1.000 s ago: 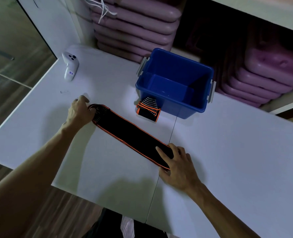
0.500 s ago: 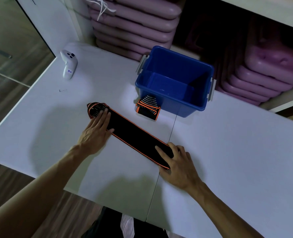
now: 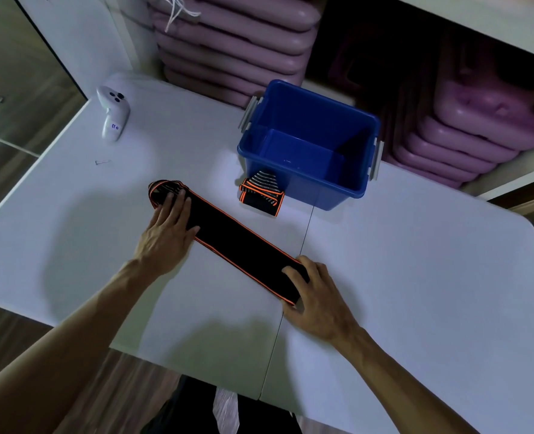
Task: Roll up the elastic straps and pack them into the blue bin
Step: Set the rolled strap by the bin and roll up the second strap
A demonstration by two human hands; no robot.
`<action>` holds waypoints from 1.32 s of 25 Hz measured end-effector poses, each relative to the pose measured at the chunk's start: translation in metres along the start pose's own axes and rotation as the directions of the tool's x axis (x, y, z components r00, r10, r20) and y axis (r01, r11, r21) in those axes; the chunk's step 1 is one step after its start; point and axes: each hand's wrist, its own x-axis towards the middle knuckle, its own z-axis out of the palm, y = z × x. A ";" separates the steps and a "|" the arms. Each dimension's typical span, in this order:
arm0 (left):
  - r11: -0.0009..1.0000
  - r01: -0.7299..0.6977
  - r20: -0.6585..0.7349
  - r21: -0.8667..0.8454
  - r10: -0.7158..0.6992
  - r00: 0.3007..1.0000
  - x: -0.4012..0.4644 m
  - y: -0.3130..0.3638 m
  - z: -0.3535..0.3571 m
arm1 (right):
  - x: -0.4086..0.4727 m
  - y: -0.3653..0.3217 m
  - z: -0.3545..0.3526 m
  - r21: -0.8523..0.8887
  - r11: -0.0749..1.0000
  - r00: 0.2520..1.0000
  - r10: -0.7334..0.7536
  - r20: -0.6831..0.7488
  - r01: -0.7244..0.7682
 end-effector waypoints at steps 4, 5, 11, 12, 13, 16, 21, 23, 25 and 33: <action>0.982 -0.163 -0.158 -0.096 0.146 0.976 -0.026 0.056 0.000 | -0.008 -0.012 0.007 0.063 0.998 0.999 0.001 -0.042 0.002; 0.971 -0.221 -0.117 -0.096 0.209 0.971 -0.036 0.070 0.005 | -0.010 -0.016 0.009 0.065 0.998 0.999 -0.003 -0.048 0.006; 0.993 -0.111 0.058 -0.035 0.113 0.992 -0.029 0.059 0.028 | -0.019 -0.028 0.022 0.005 1.000 0.999 0.012 -0.048 -0.011; 0.992 -0.123 0.071 -0.026 0.124 0.990 -0.027 0.055 0.027 | -0.019 -0.029 0.023 0.001 1.000 0.998 0.019 -0.055 -0.019; 0.991 -0.129 0.074 -0.020 0.130 0.989 -0.025 0.053 0.027 | -0.019 -0.031 0.024 -0.004 1.000 0.998 0.024 -0.059 -0.024; 0.991 -0.135 0.066 -0.013 0.136 0.989 -0.021 0.050 0.027 | -0.019 -0.035 0.026 -0.012 0.999 0.997 0.032 -0.077 -0.033; 0.986 -0.169 0.075 0.010 0.167 0.983 -0.009 0.034 0.026 | -0.022 -0.046 0.030 0.007 0.999 0.989 0.046 -0.141 -0.046; 0.982 -0.188 0.071 0.014 0.187 0.980 -0.007 0.031 0.025 | -0.023 -0.048 0.031 0.004 0.999 0.988 0.042 -0.148 -0.042; 0.978 -0.209 0.055 0.012 0.208 0.977 -0.009 0.035 0.020 | -0.024 -0.047 0.032 0.002 1.000 0.989 0.031 -0.141 -0.031; 0.879 -0.467 -0.036 -0.097 0.466 0.884 -0.097 0.097 0.035 | -0.034 -0.030 0.019 0.034 0.996 0.997 -0.077 -0.012 0.077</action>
